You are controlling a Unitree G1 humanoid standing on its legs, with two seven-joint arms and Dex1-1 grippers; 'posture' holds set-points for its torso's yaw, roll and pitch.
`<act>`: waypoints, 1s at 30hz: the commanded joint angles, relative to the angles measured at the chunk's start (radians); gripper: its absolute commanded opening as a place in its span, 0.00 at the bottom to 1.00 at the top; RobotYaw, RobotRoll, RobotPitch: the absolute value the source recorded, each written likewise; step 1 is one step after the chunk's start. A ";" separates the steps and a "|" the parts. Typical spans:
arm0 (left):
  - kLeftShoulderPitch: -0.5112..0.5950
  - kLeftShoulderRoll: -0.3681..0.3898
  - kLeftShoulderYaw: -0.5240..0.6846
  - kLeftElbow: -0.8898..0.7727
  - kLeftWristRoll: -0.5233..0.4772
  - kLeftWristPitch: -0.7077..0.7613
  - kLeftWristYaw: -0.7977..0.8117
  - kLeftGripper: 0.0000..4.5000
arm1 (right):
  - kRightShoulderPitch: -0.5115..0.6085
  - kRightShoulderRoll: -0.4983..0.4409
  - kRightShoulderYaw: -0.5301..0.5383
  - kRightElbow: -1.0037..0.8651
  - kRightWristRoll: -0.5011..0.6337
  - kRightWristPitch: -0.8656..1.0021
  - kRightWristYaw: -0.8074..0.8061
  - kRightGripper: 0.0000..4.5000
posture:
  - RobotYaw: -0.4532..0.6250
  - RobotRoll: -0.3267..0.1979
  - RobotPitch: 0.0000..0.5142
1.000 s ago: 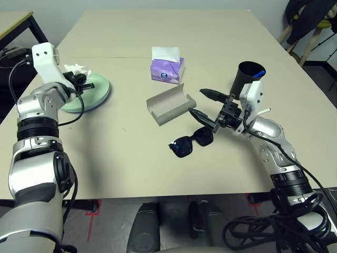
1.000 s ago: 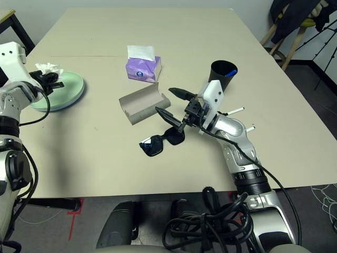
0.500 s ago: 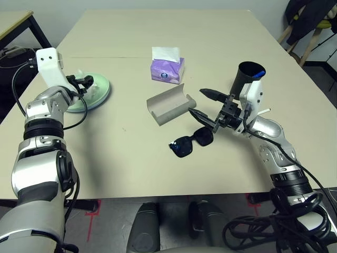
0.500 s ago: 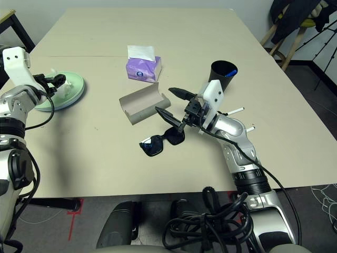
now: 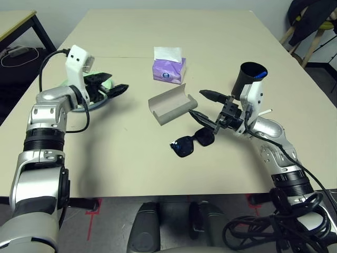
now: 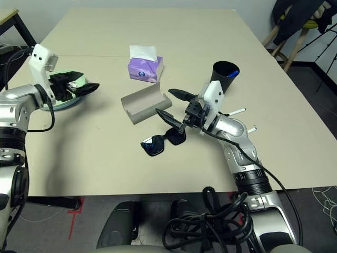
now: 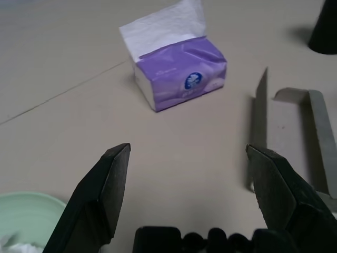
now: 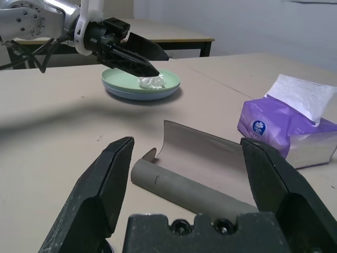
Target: Organize and tidy the items on the table.
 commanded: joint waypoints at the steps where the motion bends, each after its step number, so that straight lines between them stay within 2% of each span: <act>1: 0.028 -0.008 -0.018 -0.008 -0.016 -0.024 -0.098 0.99 | 0.020 -0.019 -0.009 -0.022 0.002 0.002 0.011 1.00 | 0.57 0.62 0.22; 7: 0.093 -0.010 -0.061 -0.025 -0.034 -0.144 -0.334 0.99 | 0.037 -0.053 -0.019 -0.047 0.011 0.015 0.018 1.00 | 0.55 0.62 0.25; 11: 0.144 -0.020 -0.048 -0.038 -0.069 -0.197 -0.434 0.99 | 0.044 -0.082 -0.027 -0.065 0.021 0.030 0.026 1.00 | 0.54 0.62 0.27; 17: 0.182 -0.043 -0.020 -0.046 -0.130 -0.270 -0.527 0.99 | 0.046 -0.126 -0.032 -0.089 0.035 0.062 0.040 1.00 | 0.53 0.62 0.31; 22: 0.224 -0.063 -0.048 -0.107 -0.133 -0.330 -0.575 0.99 | 0.025 -0.186 -0.019 -0.108 0.030 0.104 0.076 1.00 | 0.51 0.62 0.35; 25: 0.254 -0.081 -0.053 -0.169 -0.147 -0.316 -0.575 0.99 | 0.008 -0.255 0.034 -0.170 -0.004 0.207 0.098 1.00 | 0.51 0.62 0.37; 30: 0.281 -0.088 -0.056 -0.214 -0.159 -0.313 -0.585 0.99 | -0.057 -0.383 0.141 -0.377 -0.028 0.478 0.128 1.00 | 0.51 0.62 0.38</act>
